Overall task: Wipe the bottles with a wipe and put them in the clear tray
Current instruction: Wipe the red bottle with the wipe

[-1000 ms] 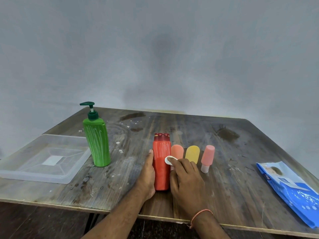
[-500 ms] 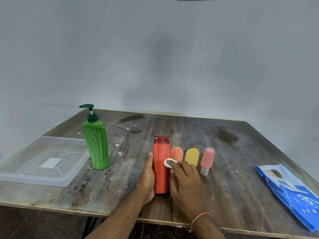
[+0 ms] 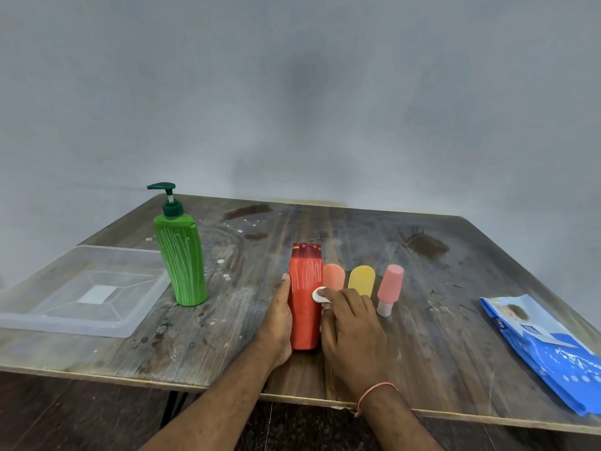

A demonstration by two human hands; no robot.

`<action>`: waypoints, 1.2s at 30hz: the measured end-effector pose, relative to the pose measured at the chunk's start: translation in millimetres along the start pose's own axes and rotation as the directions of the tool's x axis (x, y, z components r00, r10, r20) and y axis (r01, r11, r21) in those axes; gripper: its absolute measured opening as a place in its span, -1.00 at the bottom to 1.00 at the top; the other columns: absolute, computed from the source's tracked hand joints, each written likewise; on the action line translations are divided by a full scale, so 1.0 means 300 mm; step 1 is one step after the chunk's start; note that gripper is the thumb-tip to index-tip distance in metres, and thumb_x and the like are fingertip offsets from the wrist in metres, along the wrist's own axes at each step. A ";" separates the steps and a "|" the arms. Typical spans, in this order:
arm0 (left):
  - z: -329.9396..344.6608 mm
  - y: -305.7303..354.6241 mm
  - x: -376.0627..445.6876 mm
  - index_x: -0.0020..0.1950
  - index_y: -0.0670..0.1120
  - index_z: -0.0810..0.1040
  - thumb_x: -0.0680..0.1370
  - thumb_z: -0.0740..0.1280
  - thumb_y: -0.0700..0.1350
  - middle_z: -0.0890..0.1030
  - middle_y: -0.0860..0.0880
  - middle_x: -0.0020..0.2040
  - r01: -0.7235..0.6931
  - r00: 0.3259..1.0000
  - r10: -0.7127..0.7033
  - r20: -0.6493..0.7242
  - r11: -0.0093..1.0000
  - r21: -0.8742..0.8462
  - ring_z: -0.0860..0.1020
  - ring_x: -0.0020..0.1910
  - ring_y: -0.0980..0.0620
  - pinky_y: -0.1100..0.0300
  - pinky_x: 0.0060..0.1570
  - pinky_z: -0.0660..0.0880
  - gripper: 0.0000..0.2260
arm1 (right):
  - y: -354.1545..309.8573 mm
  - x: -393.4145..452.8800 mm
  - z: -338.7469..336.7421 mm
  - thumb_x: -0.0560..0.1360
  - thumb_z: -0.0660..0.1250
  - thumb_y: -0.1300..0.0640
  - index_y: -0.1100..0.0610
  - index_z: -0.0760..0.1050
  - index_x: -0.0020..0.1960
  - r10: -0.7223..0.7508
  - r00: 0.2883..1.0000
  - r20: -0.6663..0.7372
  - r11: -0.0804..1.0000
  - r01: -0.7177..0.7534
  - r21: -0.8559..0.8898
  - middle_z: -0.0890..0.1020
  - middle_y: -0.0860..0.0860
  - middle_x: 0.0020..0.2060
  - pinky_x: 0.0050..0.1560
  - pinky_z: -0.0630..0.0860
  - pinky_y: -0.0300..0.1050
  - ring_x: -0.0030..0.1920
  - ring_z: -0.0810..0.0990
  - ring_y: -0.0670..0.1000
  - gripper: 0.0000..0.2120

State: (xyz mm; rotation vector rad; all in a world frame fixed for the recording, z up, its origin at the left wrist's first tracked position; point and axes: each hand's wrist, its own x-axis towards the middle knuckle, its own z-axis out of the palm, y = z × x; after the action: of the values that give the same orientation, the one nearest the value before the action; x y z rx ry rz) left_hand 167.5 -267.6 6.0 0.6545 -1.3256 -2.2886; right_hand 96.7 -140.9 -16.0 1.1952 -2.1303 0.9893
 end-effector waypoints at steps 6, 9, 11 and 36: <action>0.001 -0.002 -0.005 0.31 -0.04 0.61 0.70 -0.02 0.30 0.75 -0.13 0.12 -0.004 1.000 0.004 0.014 1.000 -0.025 0.74 0.08 -0.07 -0.03 0.06 0.63 -0.43 | -0.002 0.000 0.000 0.61 0.37 0.18 -0.07 0.55 0.42 -0.044 0.999 0.015 0.999 0.045 0.000 0.54 -0.16 0.14 0.01 0.48 -0.18 0.05 0.48 -0.02 -0.59; 0.003 -0.004 -0.004 0.30 -0.03 0.61 0.71 -0.03 0.28 0.75 -0.13 0.14 -0.011 1.000 0.011 0.018 1.000 -0.016 0.74 0.09 -0.07 0.00 0.02 0.64 -0.44 | 0.001 0.001 0.000 0.58 0.41 0.20 -0.05 0.57 0.35 -0.017 1.000 -0.015 1.000 0.016 -0.019 0.54 -0.15 0.10 0.00 0.50 -0.14 0.03 0.47 -0.02 -0.63; 0.005 -0.005 -0.004 0.31 -0.03 0.61 0.71 -0.02 0.29 0.74 -0.13 0.15 -0.009 1.000 0.009 0.016 1.000 -0.020 0.73 0.10 -0.08 -0.01 0.03 0.64 -0.44 | 0.006 0.003 0.004 0.59 0.40 0.21 -0.04 0.57 0.38 -0.004 1.000 -0.023 1.000 0.003 -0.021 0.55 -0.14 0.12 0.03 0.52 -0.10 0.03 0.48 0.00 -0.62; 0.001 -0.009 -0.002 0.38 -0.09 0.59 0.71 -0.02 0.28 0.72 -0.17 0.20 -0.024 0.999 0.024 0.034 1.000 0.013 0.70 0.20 -0.12 -0.03 0.15 0.61 -0.41 | -0.016 0.002 0.005 0.63 0.20 0.09 -0.03 0.53 0.42 -0.101 0.994 0.035 0.989 0.104 -0.102 0.55 -0.06 0.12 -0.09 0.59 -0.05 0.02 0.46 0.03 -0.62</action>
State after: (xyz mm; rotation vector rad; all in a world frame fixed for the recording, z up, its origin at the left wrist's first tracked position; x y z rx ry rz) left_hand 167.6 -266.0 3.9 0.6033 -1.3575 -2.2835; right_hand 100.5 -144.0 -14.9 1.2614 -2.0930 0.8114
